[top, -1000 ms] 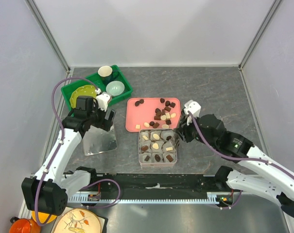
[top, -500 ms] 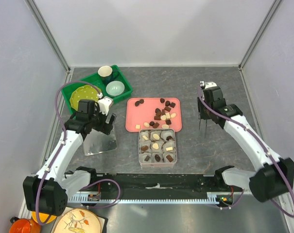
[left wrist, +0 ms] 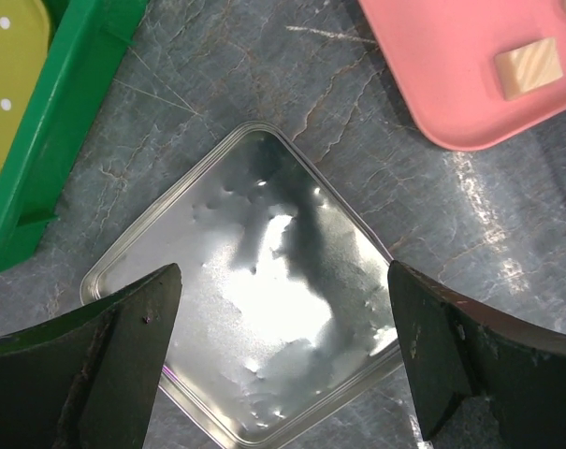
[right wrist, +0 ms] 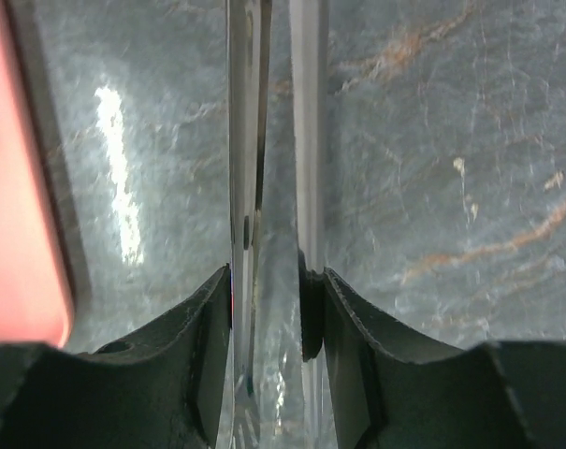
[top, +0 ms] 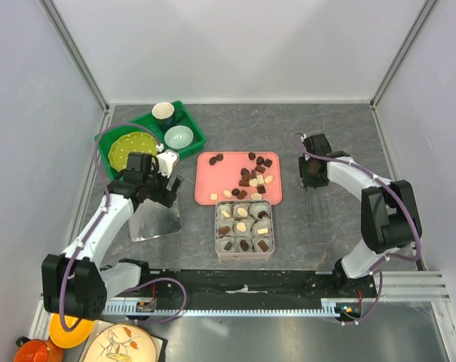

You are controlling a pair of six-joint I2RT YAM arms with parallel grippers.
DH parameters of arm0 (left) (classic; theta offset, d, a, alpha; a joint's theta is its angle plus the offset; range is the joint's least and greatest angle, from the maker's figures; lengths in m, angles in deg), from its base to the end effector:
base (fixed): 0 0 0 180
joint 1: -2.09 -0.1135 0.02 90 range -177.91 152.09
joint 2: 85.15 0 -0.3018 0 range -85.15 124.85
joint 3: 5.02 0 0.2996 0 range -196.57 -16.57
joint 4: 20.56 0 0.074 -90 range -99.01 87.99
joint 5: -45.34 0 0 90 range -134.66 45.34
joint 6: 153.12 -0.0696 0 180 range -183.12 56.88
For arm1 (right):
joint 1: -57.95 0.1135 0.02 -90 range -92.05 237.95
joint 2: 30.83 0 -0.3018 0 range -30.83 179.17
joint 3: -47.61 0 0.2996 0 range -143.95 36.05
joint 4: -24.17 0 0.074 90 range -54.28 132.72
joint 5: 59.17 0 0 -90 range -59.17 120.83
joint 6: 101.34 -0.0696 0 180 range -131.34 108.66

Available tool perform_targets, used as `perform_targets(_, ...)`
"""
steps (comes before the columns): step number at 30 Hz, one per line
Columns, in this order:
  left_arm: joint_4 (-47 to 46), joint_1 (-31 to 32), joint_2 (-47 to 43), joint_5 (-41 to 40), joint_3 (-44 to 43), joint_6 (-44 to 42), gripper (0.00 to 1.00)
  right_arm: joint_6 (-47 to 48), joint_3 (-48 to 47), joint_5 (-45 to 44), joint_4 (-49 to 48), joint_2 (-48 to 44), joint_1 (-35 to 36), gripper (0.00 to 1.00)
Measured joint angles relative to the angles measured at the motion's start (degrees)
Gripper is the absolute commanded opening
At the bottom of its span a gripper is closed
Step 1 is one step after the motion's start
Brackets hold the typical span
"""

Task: Pack the chocolate

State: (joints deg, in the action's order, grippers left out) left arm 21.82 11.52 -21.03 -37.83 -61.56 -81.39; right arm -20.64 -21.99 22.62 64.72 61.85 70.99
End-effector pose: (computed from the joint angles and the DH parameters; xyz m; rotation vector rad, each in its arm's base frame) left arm 0.2722 -0.0536 0.2360 0.6344 2.3518 -0.0765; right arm 0.3658 0.0745 0.1695 -0.0421 2.6625 -0.0666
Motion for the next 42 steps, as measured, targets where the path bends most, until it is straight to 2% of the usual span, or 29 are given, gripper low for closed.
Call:
perform_targets(6,-2.23,0.0,5.44,-0.79,0.7,-0.92,0.99,1.16,-4.83,1.09,-2.73,7.32,-1.66,0.52)
perform_targets(10,-3.3,0.07,8.9,-0.96,0.72,-0.96,0.99,2.12,-7.63,1.38,-4.96,10.21,-1.66,0.68)
perform_targets(15,-4.44,1.22,11.3,-2.58,0.72,-0.96,0.99,3.13,-9.01,0.59,-6.23,11.34,-1.64,0.77)
perform_targets(20,-5.44,2.32,13.07,-3.65,0.72,-0.96,0.94,3.37,-9.01,0.07,-6.34,11.34,-1.64,0.89)
perform_targets(23,-5.86,2.58,14.16,-3.82,0.72,-0.96,0.93,3.5,-9.01,-1.14,-6.34,11.34,-1.64,0.92)
perform_targets(28,-6.29,2.78,15.28,-3.96,0.72,-0.96,0.91,3.28,-8.76,-3.89,-6.58,10.67,-1.64,0.9)
perform_targets(32,-6.93,3.43,16.06,-4.02,0.72,-0.94,0.9,2.08,-7.41,-6.43,-7.52,6.25,-1.62,0.82)
perform_targets(38,-7.21,4.48,17.57,-4.02,0.72,-0.92,0.84,-2.05,-1.68,-8.11,-12.39,-12.35,-1.38,0.74)
perform_targets(42,-7.3,5.22,19.3,-4.04,0.72,-0.85,0.74,-3.39,-1.51,-8.9,-15.78,-22.73,1.11,0.73)
